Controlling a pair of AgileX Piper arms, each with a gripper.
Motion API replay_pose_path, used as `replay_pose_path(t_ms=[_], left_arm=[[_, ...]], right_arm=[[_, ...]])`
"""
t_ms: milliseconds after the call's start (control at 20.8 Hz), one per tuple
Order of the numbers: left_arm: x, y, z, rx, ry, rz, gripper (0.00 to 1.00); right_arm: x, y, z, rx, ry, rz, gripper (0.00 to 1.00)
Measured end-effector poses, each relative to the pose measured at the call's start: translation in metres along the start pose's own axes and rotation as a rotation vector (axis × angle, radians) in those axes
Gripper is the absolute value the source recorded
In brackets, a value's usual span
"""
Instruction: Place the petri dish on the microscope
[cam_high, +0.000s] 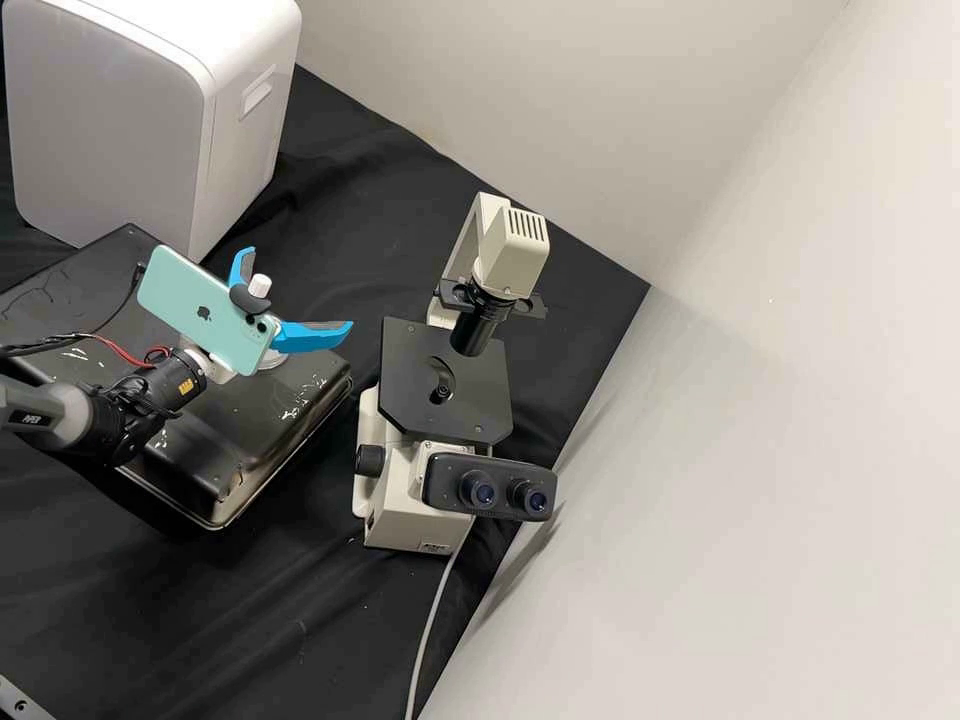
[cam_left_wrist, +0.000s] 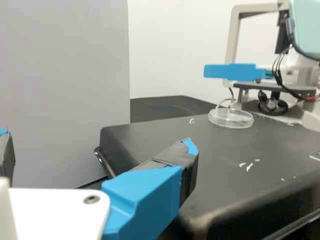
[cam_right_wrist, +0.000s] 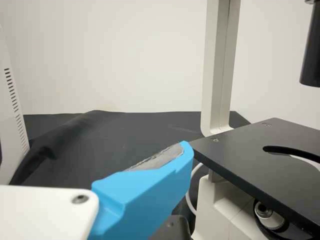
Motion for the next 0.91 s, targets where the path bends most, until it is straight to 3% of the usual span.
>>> replay_pose_path(t_ms=[144,481,914], left_arm=[[-0.001,0.0029,0.0,-0.005,0.002,0.016,1.0],[-0.002,0.0033,0.0,-0.006,0.001,0.018,1.0],[-0.001,0.0036,-0.001,-0.006,0.008,0.02,1.0]], right_arm=[[0.0,0.0,0.0,0.0,0.0,0.0,1.0],[0.0,0.0,0.0,0.002,0.0,0.0,1.0],[-0.027,-0.012,0.016,0.007,-0.002,0.002,1.0]])
